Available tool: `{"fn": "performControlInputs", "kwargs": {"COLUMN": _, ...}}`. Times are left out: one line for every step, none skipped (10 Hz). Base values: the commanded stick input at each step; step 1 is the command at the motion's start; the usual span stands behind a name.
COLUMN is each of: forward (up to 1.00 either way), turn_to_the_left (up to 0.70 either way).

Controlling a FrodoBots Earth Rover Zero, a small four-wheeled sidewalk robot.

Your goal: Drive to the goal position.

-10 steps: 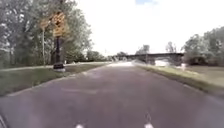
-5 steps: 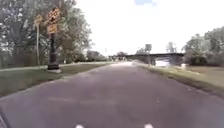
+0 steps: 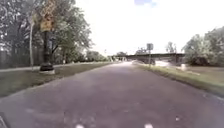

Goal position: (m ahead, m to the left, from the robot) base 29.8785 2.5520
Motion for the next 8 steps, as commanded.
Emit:
{"fn": "performControlInputs", "kwargs": {"forward": 1.0, "turn_to_the_left": 0.0}}
{"fn": "performControlInputs", "kwargs": {"forward": 1.0, "turn_to_the_left": 0.0}}
{"fn": "performControlInputs", "kwargs": {"forward": 1.0, "turn_to_the_left": 0.0}}
{"fn": "performControlInputs", "kwargs": {"forward": 1.0, "turn_to_the_left": 0.0}}
{"fn": "performControlInputs", "kwargs": {"forward": 1.0, "turn_to_the_left": 0.0}}
{"fn": "performControlInputs", "kwargs": {"forward": 1.0, "turn_to_the_left": 0.0}}
{"fn": "performControlInputs", "kwargs": {"forward": 1.0, "turn_to_the_left": 0.0}}
{"fn": "performControlInputs", "kwargs": {"forward": 1.0, "turn_to_the_left": 0.0}}
